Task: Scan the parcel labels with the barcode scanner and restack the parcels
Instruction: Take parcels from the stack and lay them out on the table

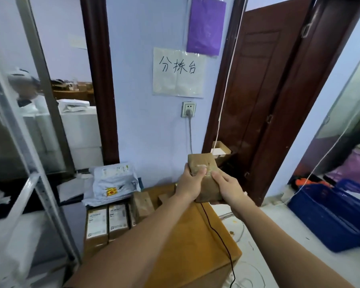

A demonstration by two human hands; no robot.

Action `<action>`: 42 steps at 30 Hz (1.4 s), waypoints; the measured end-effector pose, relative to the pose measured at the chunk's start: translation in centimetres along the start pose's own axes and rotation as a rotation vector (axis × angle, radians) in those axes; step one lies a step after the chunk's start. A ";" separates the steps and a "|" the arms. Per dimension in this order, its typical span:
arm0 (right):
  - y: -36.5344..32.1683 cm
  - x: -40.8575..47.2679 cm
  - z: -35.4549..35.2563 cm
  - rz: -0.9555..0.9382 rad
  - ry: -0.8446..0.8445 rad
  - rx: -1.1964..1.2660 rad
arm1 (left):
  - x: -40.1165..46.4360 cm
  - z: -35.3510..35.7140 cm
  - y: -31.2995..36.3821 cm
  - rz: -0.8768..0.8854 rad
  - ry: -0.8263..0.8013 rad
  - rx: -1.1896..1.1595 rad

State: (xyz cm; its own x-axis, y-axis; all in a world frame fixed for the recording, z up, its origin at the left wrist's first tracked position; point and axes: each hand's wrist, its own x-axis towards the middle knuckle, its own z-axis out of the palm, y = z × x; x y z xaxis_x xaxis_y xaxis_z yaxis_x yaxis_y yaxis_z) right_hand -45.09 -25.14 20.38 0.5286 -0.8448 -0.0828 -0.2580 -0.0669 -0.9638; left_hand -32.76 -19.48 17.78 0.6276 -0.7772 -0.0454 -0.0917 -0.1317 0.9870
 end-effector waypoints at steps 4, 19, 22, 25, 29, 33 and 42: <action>1.4 5.9 -1.0 0.031 -0.009 -0.025 | 4.9 2.1 -0.6 -0.044 0.031 0.018; 7.0 21.6 -3.7 0.159 -0.317 -0.024 | 15.8 7.6 -4.8 -0.367 0.249 -0.049; 7.6 24.5 -3.3 0.193 -0.452 0.005 | 17.3 7.4 -6.1 -0.394 0.323 -0.046; 8.9 28.1 -1.8 0.197 -0.564 -0.008 | 18.5 7.2 -7.2 -0.399 0.450 -0.011; 11.6 30.8 2.1 0.148 -0.667 -0.085 | 19.6 6.2 -9.9 -0.380 0.593 -0.024; 15.3 32.2 6.0 0.020 -0.685 -0.283 | 20.9 4.9 -14.1 -0.503 0.570 0.135; 22.0 35.3 11.8 -0.031 -0.551 -0.624 | 25.9 4.2 -24.7 -0.583 0.574 0.224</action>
State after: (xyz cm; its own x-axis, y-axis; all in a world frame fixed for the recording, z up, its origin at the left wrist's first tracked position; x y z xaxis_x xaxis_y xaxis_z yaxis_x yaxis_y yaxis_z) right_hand -22.53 -50.14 -6.73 0.8210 -0.4678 -0.3273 -0.5521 -0.5048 -0.6636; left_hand -17.51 -38.94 -8.43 0.9115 -0.1226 -0.3926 0.2552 -0.5801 0.7736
